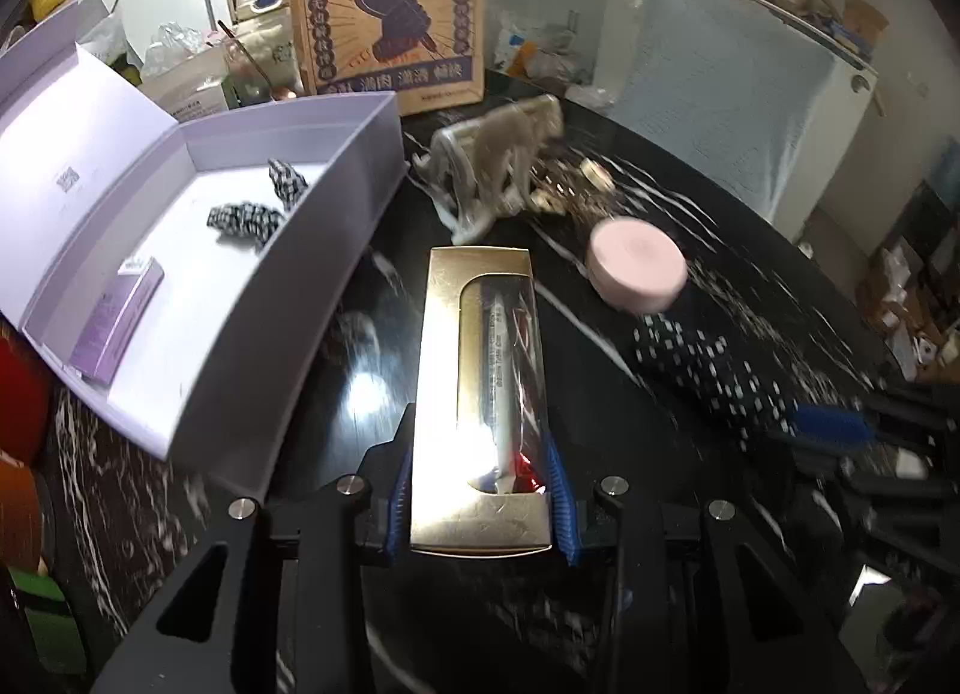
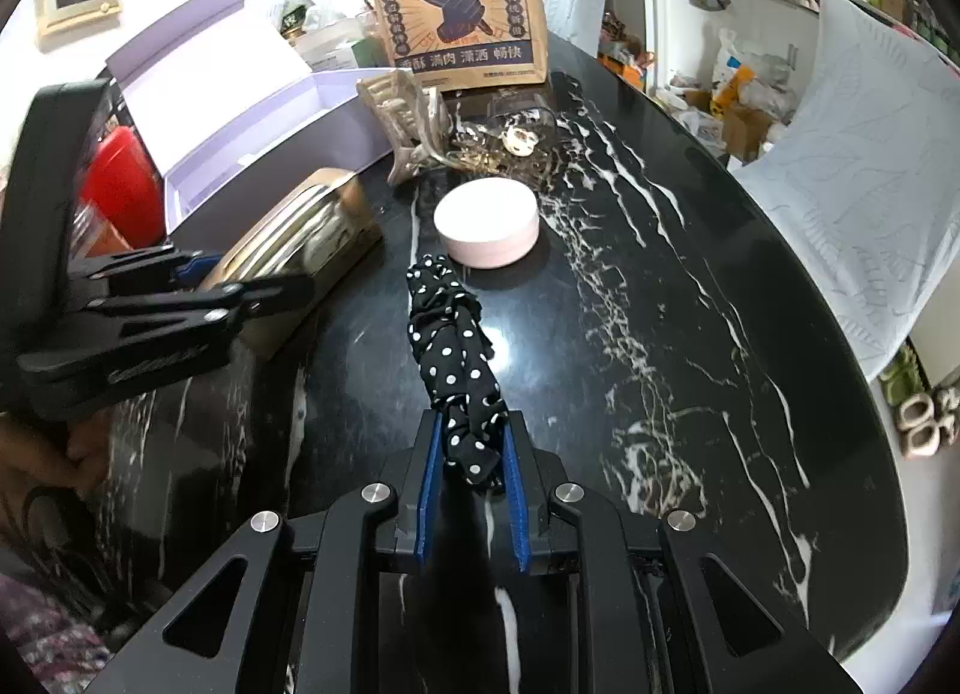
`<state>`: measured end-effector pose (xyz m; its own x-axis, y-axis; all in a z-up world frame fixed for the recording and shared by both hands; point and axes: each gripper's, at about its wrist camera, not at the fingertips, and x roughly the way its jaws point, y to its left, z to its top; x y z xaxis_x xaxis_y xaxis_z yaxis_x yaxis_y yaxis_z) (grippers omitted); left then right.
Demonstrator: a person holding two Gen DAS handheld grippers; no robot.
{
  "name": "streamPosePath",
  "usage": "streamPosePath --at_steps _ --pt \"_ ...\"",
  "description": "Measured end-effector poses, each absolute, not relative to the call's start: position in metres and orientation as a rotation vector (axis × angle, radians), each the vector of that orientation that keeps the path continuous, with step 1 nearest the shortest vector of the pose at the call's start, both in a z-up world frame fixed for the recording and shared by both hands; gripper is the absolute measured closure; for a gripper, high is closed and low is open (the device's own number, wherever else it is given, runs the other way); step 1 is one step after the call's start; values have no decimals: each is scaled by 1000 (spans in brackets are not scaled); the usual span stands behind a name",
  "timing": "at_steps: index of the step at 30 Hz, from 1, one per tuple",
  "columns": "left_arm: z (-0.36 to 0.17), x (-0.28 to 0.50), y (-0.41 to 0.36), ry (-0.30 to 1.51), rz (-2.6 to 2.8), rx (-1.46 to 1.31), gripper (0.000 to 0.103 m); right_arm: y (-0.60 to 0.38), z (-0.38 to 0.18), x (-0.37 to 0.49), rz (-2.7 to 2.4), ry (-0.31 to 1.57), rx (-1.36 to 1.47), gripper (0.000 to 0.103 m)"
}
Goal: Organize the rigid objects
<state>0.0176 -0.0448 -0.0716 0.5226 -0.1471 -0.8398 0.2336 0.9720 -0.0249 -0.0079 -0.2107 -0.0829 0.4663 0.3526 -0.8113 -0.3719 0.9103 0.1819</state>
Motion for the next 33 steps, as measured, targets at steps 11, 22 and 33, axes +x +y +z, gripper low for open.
streamPosePath --at_steps 11,22,33 --pt "-81 0 -46 1024 -273 120 62 -205 -83 -5 440 966 -25 58" --pt "-82 8 -50 978 -264 108 61 -191 -86 2 407 919 -105 78" --pt "-82 14 -41 993 -297 63 65 -198 -83 4 404 959 -29 88"
